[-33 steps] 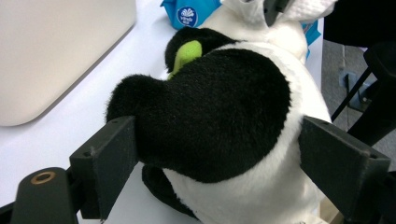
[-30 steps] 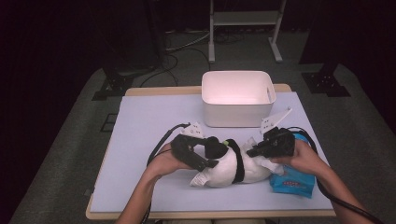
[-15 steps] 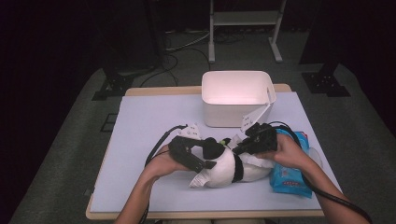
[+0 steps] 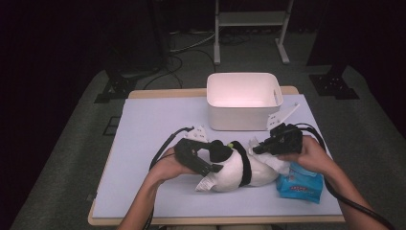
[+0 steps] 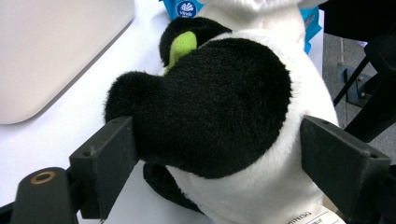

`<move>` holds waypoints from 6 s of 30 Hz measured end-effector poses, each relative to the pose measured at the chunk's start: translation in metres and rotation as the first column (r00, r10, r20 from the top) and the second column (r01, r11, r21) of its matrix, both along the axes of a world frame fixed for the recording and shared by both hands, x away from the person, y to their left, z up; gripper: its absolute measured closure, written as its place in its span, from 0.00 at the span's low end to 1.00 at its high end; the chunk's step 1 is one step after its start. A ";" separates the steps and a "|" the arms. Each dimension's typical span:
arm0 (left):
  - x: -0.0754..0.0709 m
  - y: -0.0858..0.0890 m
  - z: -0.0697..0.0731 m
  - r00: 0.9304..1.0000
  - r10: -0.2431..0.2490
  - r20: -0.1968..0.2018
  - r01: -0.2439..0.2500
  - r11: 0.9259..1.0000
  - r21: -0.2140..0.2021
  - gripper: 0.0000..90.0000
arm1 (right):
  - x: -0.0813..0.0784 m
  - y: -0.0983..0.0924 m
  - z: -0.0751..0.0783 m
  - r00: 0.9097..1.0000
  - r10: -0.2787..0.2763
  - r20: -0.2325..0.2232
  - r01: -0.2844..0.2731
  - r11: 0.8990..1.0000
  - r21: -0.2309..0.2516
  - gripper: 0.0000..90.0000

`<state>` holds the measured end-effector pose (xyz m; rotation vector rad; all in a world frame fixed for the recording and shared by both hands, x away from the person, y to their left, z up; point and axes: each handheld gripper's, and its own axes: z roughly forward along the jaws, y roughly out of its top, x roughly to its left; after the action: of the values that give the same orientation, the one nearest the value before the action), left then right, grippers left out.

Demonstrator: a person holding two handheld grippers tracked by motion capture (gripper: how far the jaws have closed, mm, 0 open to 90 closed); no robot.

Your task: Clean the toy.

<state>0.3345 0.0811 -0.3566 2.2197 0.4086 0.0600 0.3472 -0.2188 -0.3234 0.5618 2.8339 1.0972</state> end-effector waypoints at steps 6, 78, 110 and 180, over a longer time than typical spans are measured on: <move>-0.001 0.000 0.000 1.000 -0.005 0.003 0.005 1.000 0.000 0.15 | -0.001 -0.023 -0.004 0.998 -0.060 -0.020 0.060 0.998 0.014 0.97; -0.016 0.003 -0.017 0.997 -0.045 -0.059 0.044 0.999 -0.020 0.10 | 0.004 0.011 -0.013 0.997 0.032 -0.064 -0.031 0.999 0.016 0.97; -0.011 -0.008 -0.017 0.993 -0.099 -0.061 0.095 0.993 -0.075 0.36 | -0.001 -0.005 -0.016 0.997 0.005 -0.075 0.003 0.995 0.101 0.96; -0.016 -0.043 0.049 0.993 -0.107 0.056 0.109 0.993 -0.037 0.23 | -0.007 0.023 0.051 0.995 0.080 0.059 -0.088 0.984 0.152 0.97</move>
<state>0.3185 0.0382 -0.3074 2.1915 0.2571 0.0529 0.3400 -0.1953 -0.2726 0.4185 2.7676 1.3341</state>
